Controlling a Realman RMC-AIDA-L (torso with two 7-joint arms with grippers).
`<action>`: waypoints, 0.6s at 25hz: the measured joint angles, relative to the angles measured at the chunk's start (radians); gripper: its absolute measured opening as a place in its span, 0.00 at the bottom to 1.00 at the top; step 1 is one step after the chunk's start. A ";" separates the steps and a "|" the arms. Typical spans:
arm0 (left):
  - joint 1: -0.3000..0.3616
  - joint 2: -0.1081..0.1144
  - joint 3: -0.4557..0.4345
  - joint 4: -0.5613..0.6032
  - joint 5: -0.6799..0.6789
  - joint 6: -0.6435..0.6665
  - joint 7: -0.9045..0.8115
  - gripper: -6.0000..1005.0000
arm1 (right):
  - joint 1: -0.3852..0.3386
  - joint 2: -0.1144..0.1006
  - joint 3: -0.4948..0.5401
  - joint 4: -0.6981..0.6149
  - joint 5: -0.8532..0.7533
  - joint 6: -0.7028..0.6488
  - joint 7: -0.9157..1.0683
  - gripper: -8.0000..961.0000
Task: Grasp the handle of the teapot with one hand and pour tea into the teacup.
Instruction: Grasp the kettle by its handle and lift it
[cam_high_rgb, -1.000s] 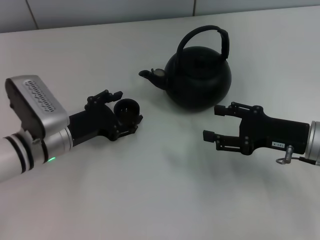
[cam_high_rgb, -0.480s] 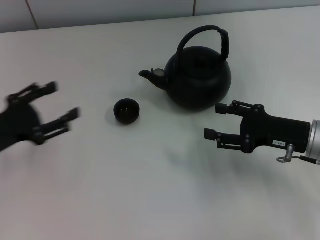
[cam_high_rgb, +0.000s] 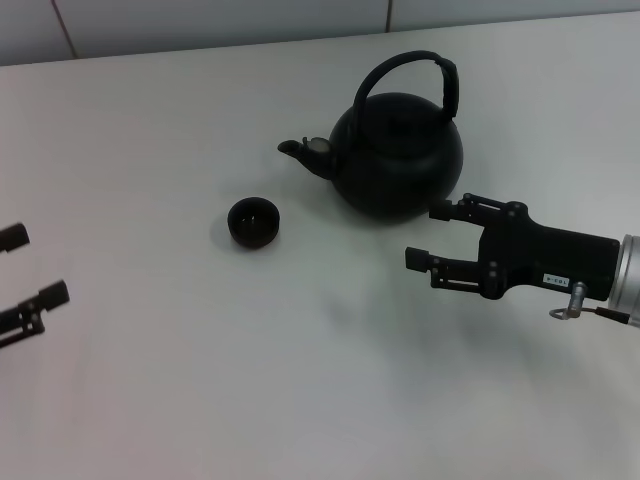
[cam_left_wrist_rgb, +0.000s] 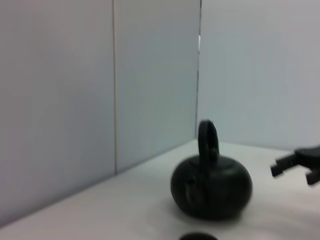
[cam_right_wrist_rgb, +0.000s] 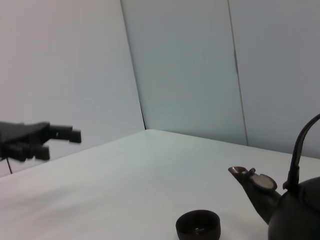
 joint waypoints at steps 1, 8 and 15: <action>0.003 0.001 0.000 0.004 0.030 -0.010 0.009 0.80 | 0.000 0.000 0.001 0.003 0.000 0.000 0.001 0.82; 0.025 -0.014 -0.002 0.026 0.100 -0.054 0.051 0.80 | -0.002 0.000 0.002 0.017 0.004 0.012 -0.009 0.82; 0.025 -0.019 -0.009 0.027 0.092 -0.052 0.060 0.80 | -0.045 0.003 0.061 0.159 0.163 0.011 -0.215 0.82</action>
